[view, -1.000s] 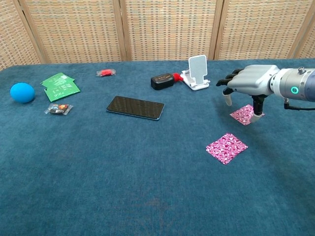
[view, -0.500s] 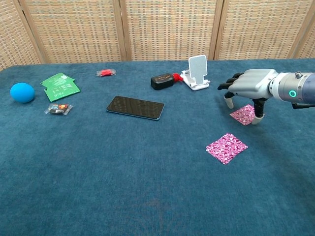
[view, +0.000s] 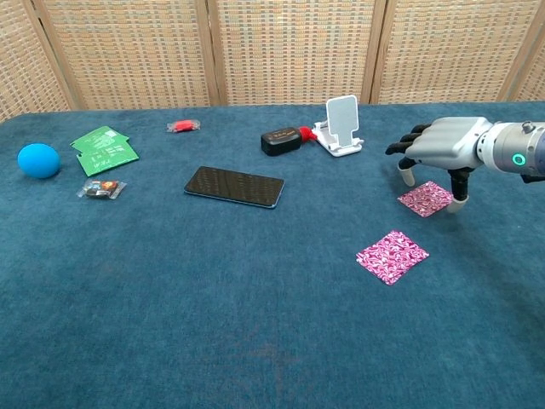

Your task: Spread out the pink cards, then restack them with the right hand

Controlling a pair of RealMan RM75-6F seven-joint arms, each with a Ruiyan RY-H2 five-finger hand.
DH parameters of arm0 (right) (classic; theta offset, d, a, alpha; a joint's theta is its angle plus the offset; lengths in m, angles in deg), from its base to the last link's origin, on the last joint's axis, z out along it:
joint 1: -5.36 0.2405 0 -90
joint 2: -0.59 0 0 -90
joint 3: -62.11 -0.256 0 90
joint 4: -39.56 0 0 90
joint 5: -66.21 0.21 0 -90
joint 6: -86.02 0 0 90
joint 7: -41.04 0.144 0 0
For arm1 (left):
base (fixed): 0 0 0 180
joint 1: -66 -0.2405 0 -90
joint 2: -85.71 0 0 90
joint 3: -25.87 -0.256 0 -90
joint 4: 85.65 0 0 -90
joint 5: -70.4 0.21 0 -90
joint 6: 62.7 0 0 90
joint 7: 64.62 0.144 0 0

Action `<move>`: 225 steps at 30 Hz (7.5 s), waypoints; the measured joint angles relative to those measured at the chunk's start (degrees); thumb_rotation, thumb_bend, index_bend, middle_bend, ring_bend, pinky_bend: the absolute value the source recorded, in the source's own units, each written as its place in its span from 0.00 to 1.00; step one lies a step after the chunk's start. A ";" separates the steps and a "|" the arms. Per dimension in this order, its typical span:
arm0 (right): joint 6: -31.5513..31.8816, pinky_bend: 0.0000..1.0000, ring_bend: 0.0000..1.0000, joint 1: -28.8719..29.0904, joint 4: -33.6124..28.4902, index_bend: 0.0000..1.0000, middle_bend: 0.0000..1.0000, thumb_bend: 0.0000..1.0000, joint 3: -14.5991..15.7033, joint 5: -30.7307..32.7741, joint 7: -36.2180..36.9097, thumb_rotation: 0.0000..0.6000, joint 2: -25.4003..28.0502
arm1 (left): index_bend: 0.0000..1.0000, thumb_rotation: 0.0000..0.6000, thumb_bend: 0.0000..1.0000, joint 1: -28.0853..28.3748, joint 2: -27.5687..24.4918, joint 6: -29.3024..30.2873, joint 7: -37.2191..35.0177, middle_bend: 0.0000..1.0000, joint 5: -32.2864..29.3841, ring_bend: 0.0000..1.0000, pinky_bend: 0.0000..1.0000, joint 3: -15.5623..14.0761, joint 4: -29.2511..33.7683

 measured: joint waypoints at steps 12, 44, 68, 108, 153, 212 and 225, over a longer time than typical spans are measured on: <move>-0.60 0.05 0.02 -0.19 3.13 0.40 0.03 0.11 -0.04 -2.01 3.15 1.00 -1.90 | 0.00 1.00 0.00 0.27 0.26 -0.59 0.46 0.00 -0.62 0.00 0.00 0.05 0.04; -0.99 0.06 0.02 -1.45 2.79 0.51 0.06 0.24 -2.02 -3.55 10.29 1.00 -2.80 | 0.00 1.00 0.00 0.43 0.25 -0.67 0.56 0.00 -0.69 0.00 0.00 -0.03 0.19; -0.06 0.06 0.03 -1.83 2.12 0.53 0.07 0.29 -3.00 -3.76 10.51 1.00 -2.03 | 0.00 1.00 0.00 0.46 0.19 -0.53 0.81 0.00 -0.58 0.00 0.00 -0.09 0.63; 4.07 0.06 0.05 -3.77 -16.85 0.53 0.07 0.29 -4.46 -0.59 -0.52 1.00 7.84 | 0.00 1.00 0.00 0.22 -1.21 0.52 -2.32 0.00 2.91 0.00 0.00 -0.80 1.36; 11.30 0.08 0.06 2.35 -36.19 0.55 0.09 0.29 0.08 25.31 -36.52 1.00 3.41 | 0.00 1.00 0.00 0.28 -2.65 -0.54 -8.28 0.00 4.16 0.00 0.00 -1.58 -0.39; 21.64 0.05 0.06 -0.69 -51.93 0.29 0.05 0.20 -0.25 19.69 -25.33 1.00 18.92 | 0.00 1.00 0.00 -1.01 -3.15 2.45 -9.59 0.00 5.66 0.00 0.00 -1.74 -0.40; 44.04 0.00 0.00 -22.54 -59.19 0.00 0.00 0.00 2.73 2.14 1.39 1.00 31.97 | 0.00 1.00 0.00 -2.73 -3.47 6.84 -9.78 0.00 10.18 0.00 0.00 -2.81 -0.54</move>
